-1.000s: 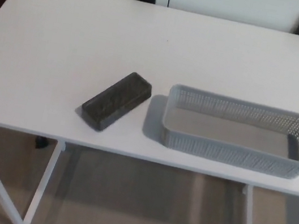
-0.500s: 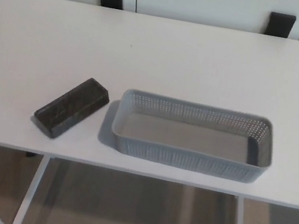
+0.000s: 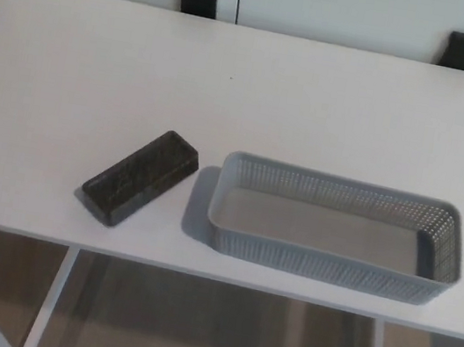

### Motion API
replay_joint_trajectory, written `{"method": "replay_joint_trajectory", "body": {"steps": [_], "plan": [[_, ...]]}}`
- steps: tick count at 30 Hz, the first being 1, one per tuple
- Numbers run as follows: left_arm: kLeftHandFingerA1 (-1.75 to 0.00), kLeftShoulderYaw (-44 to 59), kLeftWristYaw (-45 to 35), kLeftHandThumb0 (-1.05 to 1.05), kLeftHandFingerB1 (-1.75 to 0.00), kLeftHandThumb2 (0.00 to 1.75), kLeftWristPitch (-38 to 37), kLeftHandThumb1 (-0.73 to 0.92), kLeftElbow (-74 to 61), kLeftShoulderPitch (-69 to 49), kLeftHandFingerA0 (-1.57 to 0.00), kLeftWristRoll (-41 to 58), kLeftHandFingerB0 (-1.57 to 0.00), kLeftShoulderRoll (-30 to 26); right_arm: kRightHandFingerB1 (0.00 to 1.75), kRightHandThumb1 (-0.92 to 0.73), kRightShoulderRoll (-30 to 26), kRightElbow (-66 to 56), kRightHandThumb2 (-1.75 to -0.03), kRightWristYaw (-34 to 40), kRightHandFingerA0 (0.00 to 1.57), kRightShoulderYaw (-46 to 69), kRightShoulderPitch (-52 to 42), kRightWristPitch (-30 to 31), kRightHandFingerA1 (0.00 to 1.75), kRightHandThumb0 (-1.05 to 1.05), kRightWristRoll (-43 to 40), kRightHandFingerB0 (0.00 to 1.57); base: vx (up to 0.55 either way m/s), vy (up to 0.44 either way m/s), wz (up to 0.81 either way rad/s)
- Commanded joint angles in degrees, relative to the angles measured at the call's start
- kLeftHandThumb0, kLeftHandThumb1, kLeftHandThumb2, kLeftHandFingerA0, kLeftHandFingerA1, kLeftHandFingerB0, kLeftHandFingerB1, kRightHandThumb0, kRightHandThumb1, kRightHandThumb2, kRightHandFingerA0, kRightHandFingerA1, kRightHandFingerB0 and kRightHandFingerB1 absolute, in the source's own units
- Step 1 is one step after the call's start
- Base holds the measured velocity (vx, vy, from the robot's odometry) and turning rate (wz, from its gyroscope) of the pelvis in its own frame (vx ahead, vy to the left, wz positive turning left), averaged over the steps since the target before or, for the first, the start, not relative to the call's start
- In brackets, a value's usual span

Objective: The robot walks towards a desk on which an eraser is kept on the left hand side and a container is kept on the right hand side. The robot picks up the eraser using its left hand and places it in the container.

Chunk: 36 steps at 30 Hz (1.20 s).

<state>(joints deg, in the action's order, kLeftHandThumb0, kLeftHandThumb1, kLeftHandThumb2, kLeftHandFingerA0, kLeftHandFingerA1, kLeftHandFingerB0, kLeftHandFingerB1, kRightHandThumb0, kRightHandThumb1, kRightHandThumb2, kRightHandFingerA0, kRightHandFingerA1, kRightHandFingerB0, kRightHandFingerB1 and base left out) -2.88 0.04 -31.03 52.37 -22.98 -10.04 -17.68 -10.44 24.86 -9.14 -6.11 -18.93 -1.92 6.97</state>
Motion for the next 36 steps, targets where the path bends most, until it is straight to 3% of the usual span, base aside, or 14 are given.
{"method": "replay_joint_trajectory", "body": {"steps": [1, 9, 11, 12, 16, 18, 21, 22, 27, 31, 36], "plan": [[-0.40, -0.5, 1.1, -0.31, -0.32, 0.59, 0.4, 0.62, -0.5, -0.2, -0.50, -1.6, -0.33, -1.0, 0.53, -0.48, -0.7, -0.4, -0.92, 0.3, 0.38, 0.1, -0.4, 0.1, 0.62, -0.19, 0.4, 0.21, 0.00, 0.000, 0.00], [-0.42, -0.1, 0.7, -0.36, -0.32, 0.58, -1.2, 0.60, 1.7, 1.7, -0.49, -0.5, -0.32, -0.4, 0.53, -0.47, -1.3, -0.1, -0.91, 0.6, 0.38, -0.1, 1.1, 0.8, 0.61, -0.18, 1.0, 0.22, 0.00, 0.000, 0.00], [-0.38, -2.1, -0.1, -0.51, -0.29, 0.59, -3.0, 0.62, -4.9, -0.7, -0.40, -2.6, -0.25, -1.6, 0.53, -0.47, -1.2, -1.3, -0.91, 0.7, 0.36, -0.1, 0.8, 1.6, 0.60, -0.15, 1.1, 0.22, 0.00, 0.000, 0.00], [-0.47, -2.6, -1.3, -0.63, -0.39, 0.79, -3.2, 0.50, -7.7, -1.6, -0.33, -2.6, -0.18, -2.0, 0.53, -0.47, -1.1, -0.9, -0.91, 0.8, 0.37, -0.1, 0.9, 1.5, 0.60, -0.16, 0.9, 0.22, 0.00, 0.000, 0.00], [-0.43, -5.2, -9.7, -0.69, -0.38, 0.82, -2.4, 0.53, -25.3, -7.4, -0.25, 0.3, -0.10, -4.9, 0.52, -0.48, -1.2, -1.1, -0.91, 0.9, 0.39, 0.0, 0.2, 1.8, 0.61, -0.17, 1.1, 0.22, 0.00, 0.000, 0.00], [-0.43, -7.4, -15.8, -0.75, -0.35, 0.86, -2.5, 0.54, -39.3, -10.6, -0.23, 2.6, -0.07, -9.2, 0.52, -0.47, -1.2, -1.3, -0.91, 0.7, 0.38, 0.5, 0.0, 1.5, 0.61, -0.16, 0.4, 0.22, 0.00, 0.000, 0.00], [-0.44, -10.5, -27.5, -0.72, -0.41, 0.84, 5.0, 0.51, -61.6, -14.6, -0.23, 14.4, -0.17, -18.5, 0.52, -0.48, -1.2, -1.3, -0.91, 1.0, 0.38, 0.6, -0.1, 1.5, 0.61, -0.17, 0.6, 0.21, 0.00, 0.000, 0.00], [-0.31, -11.1, -30.2, -0.70, -0.30, 0.60, 7.4, 0.61, -66.9, -14.9, -0.30, 18.0, -0.26, -21.6, 0.52, -0.48, -1.3, -1.4, -0.91, 1.1, 0.40, 0.5, -0.1, 1.6, 0.62, -0.18, 0.8, 0.21, 0.00, 0.000, 0.00], [-0.32, -10.1, -39.3, -0.70, -0.31, 0.59, 10.9, 0.57, -89.1, -11.2, -0.35, 33.8, -0.28, -37.8, 0.53, -0.47, -1.3, -1.5, -0.91, 0.6, 0.39, 0.9, 0.9, 1.9, 0.61, -0.17, 0.2, 0.23, 0.00, 0.000, 0.00], [-0.33, -6.8, -42.8, -0.82, -0.31, 0.60, 12.2, 0.63, -99.1, -4.5, -0.35, 45.3, -0.30, -45.5, 0.53, -0.47, -1.1, -1.5, -0.90, 1.0, 0.40, 0.8, 1.5, 2.5, 0.62, -0.17, 0.5, 0.25, 0.00, 0.000, 0.00], [-0.31, -0.5, -47.8, -0.91, -0.29, 0.62, 13.1, 0.69, -101.8, 4.6, -0.32, 61.0, -0.28, -49.6, 0.54, -0.47, -1.1, -1.7, -0.91, 0.8, 0.37, 0.9, 1.5, 2.6, 0.61, -0.15, 0.4, 0.25, 0.00, 0.000, 0.00]]}}
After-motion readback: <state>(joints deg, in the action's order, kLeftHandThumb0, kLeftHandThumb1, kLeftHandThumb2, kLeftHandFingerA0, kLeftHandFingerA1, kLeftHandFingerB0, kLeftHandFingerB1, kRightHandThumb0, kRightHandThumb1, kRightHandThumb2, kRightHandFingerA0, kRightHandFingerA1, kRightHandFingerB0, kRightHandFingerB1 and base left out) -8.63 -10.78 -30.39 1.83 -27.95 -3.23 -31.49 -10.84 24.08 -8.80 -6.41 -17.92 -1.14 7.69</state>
